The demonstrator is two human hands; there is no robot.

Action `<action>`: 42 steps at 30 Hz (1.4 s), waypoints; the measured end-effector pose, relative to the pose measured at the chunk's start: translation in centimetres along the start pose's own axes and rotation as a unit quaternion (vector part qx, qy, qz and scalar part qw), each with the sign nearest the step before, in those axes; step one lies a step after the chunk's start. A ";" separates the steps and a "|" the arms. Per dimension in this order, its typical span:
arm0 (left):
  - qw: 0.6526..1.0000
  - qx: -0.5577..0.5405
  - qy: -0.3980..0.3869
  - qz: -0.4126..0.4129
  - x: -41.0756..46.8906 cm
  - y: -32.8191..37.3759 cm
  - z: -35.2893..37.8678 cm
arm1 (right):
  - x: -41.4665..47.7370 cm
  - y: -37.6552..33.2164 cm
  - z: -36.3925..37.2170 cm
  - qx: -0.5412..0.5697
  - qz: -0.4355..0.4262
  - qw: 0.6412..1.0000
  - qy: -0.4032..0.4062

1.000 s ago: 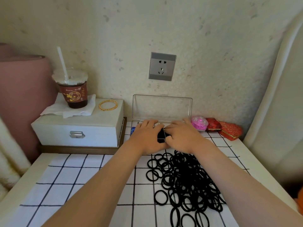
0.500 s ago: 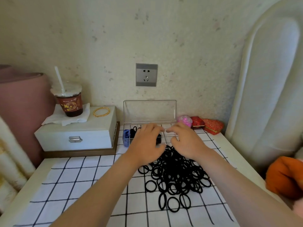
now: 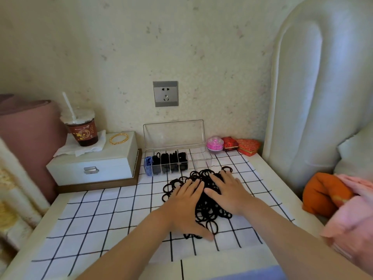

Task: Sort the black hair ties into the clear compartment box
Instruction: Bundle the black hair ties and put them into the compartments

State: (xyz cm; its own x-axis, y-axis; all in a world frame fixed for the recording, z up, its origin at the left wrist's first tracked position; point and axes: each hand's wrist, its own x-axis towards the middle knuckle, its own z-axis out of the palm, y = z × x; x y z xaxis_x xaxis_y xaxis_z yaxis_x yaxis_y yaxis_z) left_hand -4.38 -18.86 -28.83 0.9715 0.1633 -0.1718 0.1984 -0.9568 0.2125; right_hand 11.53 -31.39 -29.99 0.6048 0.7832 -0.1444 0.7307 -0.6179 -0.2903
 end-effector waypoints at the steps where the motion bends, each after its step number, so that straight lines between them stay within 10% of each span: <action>1: 1.000 0.001 0.008 -0.001 -0.2 -0.4 0.1 | 0.0 -0.2 0.3 0.010 -0.001 1.000 0.005; 14: 0.995 -0.055 -0.006 -0.084 -3.6 -5.4 -2.7 | 0.5 -6.6 2.3 0.090 -0.021 0.995 -0.023; 22: 0.995 -0.091 0.005 -0.048 -0.7 -2.4 -5.1 | 2.0 -3.1 -2.4 0.107 -0.005 0.983 0.147; 30: 1.000 0.008 -0.004 0.024 2.6 0.5 -2.8 | 4.5 1.2 -2.4 -0.117 0.082 0.985 0.100; 42: 0.986 -0.119 0.119 -0.012 2.7 -0.2 -3.2 | 3.9 -0.7 -2.9 -0.027 -0.008 0.998 0.051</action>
State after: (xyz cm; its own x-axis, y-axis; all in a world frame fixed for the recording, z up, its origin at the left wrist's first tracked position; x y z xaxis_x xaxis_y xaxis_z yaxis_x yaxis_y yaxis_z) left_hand -1.33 -17.48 -26.25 0.9633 0.2646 0.0444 0.2196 -0.8728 0.4358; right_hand 14.30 -28.10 -27.59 0.6199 0.7835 -0.0427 0.7548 -0.6102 -0.2407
